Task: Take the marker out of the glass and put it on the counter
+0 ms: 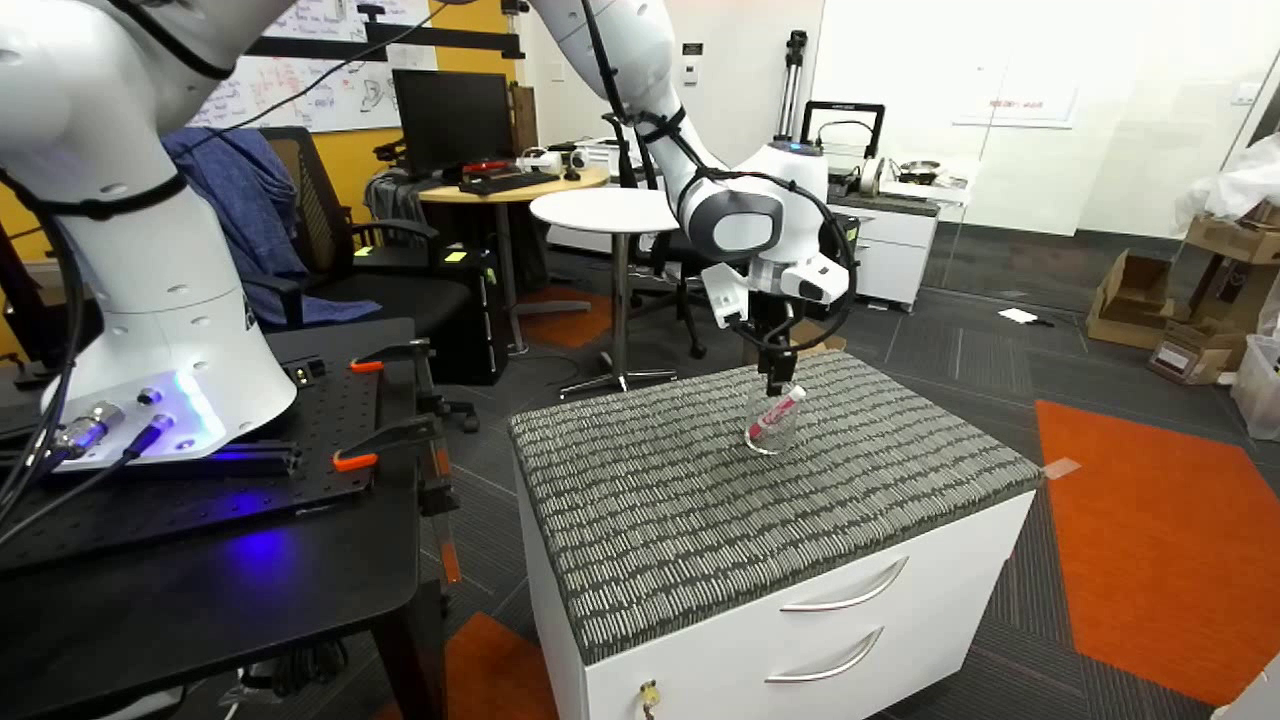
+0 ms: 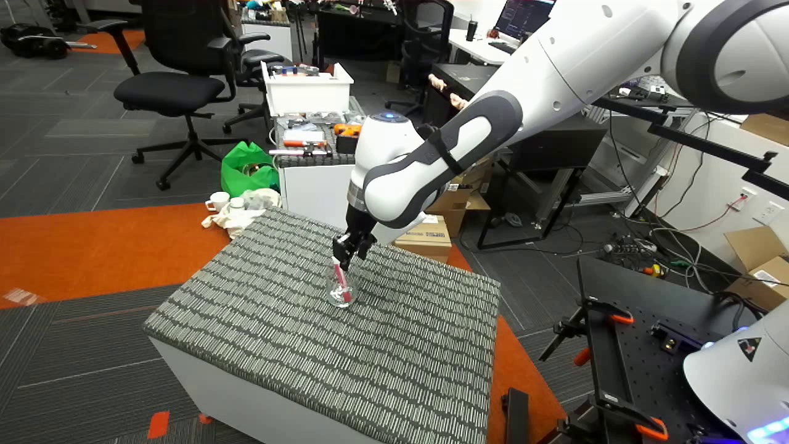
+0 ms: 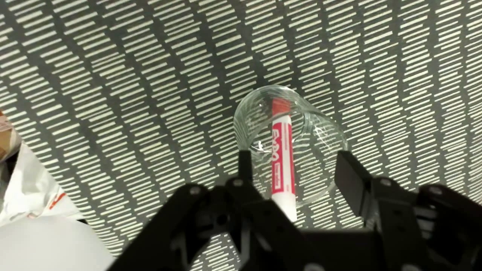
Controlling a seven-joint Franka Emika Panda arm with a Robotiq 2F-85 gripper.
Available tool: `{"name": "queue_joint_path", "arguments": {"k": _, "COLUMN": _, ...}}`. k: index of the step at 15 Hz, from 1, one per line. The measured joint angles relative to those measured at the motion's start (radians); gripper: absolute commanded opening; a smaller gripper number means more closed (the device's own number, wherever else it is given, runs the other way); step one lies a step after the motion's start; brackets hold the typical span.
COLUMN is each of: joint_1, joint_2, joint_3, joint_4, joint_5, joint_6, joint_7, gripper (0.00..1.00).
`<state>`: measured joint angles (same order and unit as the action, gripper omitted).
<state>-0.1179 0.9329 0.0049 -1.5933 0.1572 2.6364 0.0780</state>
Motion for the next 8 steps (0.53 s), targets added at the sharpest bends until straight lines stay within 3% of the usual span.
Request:
{"name": "queue_joint_path", "arguments": {"k": 4, "joint_1": -0.001, "joint_2": 0.018, "joint_3": 0.001, "joint_4": 0.041, "joint_5": 0.0, "joint_6": -0.036, "joint_7": 0.0, "gripper": 0.63}}
{"name": "queue_joint_path", "arguments": {"k": 8, "joint_1": 0.0, "joint_2": 0.039, "joint_3": 0.002, "joint_4": 0.095, "joint_5": 0.0, "joint_6": -0.085, "joint_7": 0.0, "gripper": 0.6}}
